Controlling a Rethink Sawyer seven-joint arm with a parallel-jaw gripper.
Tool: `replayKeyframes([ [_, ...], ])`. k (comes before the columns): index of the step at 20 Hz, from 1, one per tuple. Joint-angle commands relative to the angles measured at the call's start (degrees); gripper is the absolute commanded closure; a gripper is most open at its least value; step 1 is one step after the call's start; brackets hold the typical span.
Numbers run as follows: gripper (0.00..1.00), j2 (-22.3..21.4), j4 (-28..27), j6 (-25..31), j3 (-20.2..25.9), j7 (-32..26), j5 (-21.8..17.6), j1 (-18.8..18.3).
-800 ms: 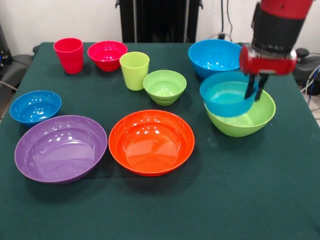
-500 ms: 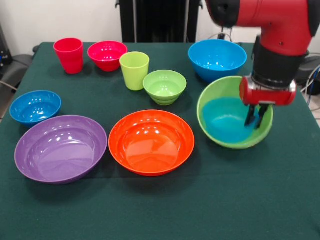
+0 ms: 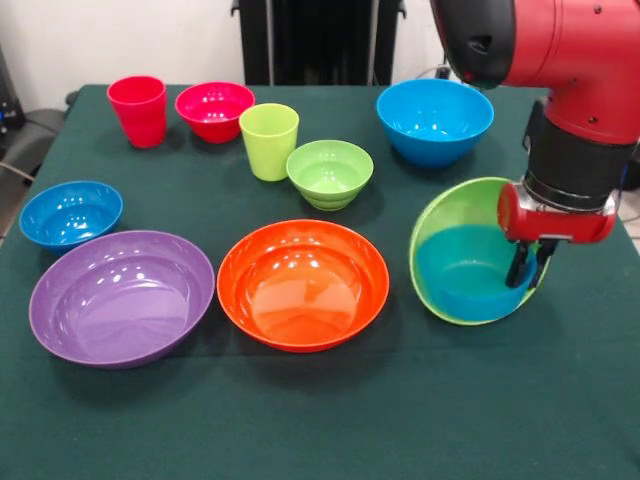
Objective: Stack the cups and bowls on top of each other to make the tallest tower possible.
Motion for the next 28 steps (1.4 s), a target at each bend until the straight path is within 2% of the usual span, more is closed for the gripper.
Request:
replayKeyframes([
  [1,1.00,-1.06,-1.48,13.95,2.11,5.38,1.98,1.53],
  [7,1.00,-5.87,1.37,18.31,1.33,5.93,2.97,2.40],
  [12,1.00,-9.87,2.17,24.64,0.36,5.51,3.23,2.92],
  [14,1.00,-9.99,1.71,25.17,0.62,5.14,3.28,2.63],
  [17,1.00,-9.73,1.63,23.37,1.28,4.73,3.23,2.02],
  [20,1.00,-7.09,-0.70,20.45,2.49,3.42,2.62,0.99],
  [24,1.00,-5.15,-1.18,16.56,3.27,3.11,2.00,0.69],
  [28,1.00,-1.35,-1.85,10.95,4.84,3.05,1.87,-0.14],
])
